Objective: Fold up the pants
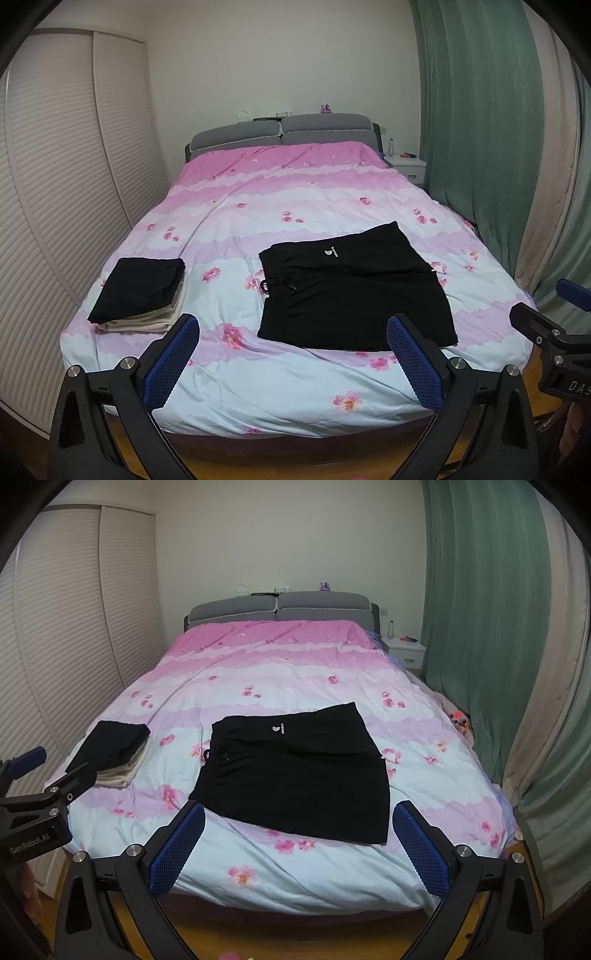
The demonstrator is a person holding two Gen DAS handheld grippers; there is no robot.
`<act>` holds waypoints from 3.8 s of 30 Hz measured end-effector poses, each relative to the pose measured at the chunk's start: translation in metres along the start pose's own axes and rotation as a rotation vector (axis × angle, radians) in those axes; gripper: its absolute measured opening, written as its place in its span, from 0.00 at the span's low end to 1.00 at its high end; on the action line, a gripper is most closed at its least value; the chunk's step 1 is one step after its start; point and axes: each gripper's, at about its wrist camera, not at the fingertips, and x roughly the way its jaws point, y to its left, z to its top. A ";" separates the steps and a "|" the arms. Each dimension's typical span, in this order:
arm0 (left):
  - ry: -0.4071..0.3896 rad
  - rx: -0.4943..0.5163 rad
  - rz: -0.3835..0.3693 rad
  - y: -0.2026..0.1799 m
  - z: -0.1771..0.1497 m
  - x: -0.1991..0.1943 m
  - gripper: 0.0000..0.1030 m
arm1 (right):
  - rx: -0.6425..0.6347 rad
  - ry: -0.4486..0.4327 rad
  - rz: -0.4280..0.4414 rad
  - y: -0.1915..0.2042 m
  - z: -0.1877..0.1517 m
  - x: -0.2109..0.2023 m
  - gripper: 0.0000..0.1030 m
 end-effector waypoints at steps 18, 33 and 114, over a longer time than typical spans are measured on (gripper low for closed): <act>-0.014 -0.016 -0.006 0.001 0.000 -0.002 1.00 | -0.015 -0.020 0.018 0.003 0.003 -0.001 0.99; -0.031 -0.014 0.008 -0.002 0.005 -0.002 1.00 | -0.018 -0.021 0.018 0.006 0.006 0.003 0.99; 0.663 -0.294 -0.059 0.055 -0.140 0.480 0.85 | 0.429 0.565 -0.090 -0.004 -0.139 0.421 0.84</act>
